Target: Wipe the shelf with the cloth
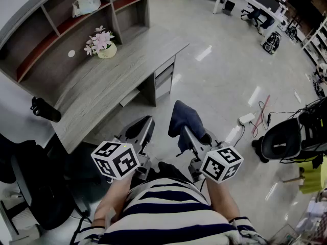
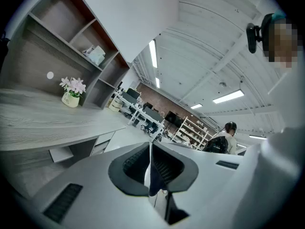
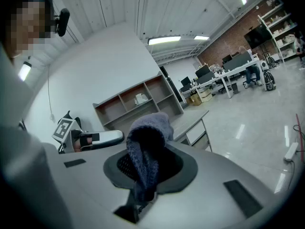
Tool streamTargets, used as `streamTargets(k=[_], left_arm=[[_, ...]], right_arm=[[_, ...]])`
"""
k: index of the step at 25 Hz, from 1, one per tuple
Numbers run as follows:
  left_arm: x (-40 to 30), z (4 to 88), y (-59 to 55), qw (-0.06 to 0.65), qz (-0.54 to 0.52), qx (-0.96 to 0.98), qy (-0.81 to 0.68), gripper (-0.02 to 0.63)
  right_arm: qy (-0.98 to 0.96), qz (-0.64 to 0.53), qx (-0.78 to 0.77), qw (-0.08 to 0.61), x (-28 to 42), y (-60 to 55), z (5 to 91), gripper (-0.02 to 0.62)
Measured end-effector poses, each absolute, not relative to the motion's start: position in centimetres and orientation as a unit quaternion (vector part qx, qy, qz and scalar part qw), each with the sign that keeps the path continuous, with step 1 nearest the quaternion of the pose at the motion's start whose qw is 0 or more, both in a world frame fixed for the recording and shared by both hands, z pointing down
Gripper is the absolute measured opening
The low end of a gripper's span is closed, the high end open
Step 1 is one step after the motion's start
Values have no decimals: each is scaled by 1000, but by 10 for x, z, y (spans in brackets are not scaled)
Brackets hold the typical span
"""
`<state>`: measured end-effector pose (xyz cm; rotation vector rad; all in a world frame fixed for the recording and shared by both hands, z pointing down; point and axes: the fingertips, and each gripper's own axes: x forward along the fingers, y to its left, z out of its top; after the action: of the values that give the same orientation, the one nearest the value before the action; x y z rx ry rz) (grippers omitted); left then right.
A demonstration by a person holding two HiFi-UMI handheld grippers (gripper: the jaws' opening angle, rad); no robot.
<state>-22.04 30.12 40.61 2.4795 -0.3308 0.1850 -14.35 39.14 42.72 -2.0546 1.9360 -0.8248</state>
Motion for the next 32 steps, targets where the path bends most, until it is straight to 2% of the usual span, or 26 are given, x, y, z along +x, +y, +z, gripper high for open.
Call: streamTargets(k=[19,32], left_arm=[[-197,414,293,285,84,942,-159,31],[-171,427,195,291,80,936,-182,31]], right_arm=[[667,-281,-684,85,-113,388,440,67],[680,-284,-673,61,-77,289,441,67]])
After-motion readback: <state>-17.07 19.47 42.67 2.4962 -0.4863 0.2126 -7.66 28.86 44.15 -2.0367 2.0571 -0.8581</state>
